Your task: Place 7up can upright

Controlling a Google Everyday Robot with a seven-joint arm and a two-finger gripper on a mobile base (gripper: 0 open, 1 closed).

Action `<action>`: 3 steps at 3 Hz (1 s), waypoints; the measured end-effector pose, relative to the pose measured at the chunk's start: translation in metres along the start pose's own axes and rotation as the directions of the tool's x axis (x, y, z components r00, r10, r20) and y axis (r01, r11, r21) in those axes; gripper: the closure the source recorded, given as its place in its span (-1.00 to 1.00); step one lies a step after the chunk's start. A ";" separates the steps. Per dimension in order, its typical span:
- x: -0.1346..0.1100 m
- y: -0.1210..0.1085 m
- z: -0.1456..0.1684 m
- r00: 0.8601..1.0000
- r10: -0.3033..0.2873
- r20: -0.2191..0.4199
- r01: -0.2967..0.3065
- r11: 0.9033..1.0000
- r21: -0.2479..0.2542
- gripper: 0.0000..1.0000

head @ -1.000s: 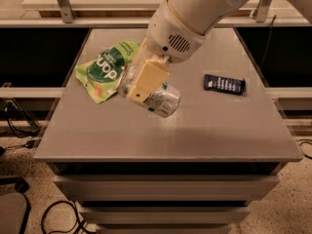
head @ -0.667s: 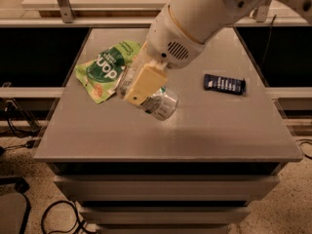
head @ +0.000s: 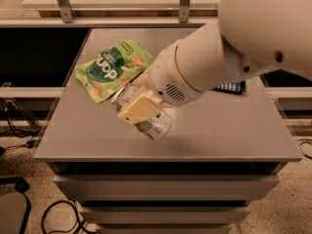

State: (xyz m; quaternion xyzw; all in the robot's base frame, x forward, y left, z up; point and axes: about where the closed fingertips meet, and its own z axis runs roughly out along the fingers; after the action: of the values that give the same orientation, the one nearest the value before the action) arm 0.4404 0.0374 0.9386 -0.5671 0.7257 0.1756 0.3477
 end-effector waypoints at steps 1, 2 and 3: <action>-0.013 -0.015 0.011 0.994 0.013 0.108 -0.024 0.995 0.096 1.00; -0.033 -0.040 0.013 0.976 -0.009 0.216 -0.032 0.983 0.182 1.00; -0.043 -0.057 0.016 0.951 -0.024 0.308 -0.049 0.973 0.226 1.00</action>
Offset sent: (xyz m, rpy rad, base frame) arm 0.0824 0.0230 0.0381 0.3131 -0.3115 -0.1714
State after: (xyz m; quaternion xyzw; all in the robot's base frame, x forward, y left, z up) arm 0.5039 0.0616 0.9656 -0.4839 0.6814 0.1787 0.5191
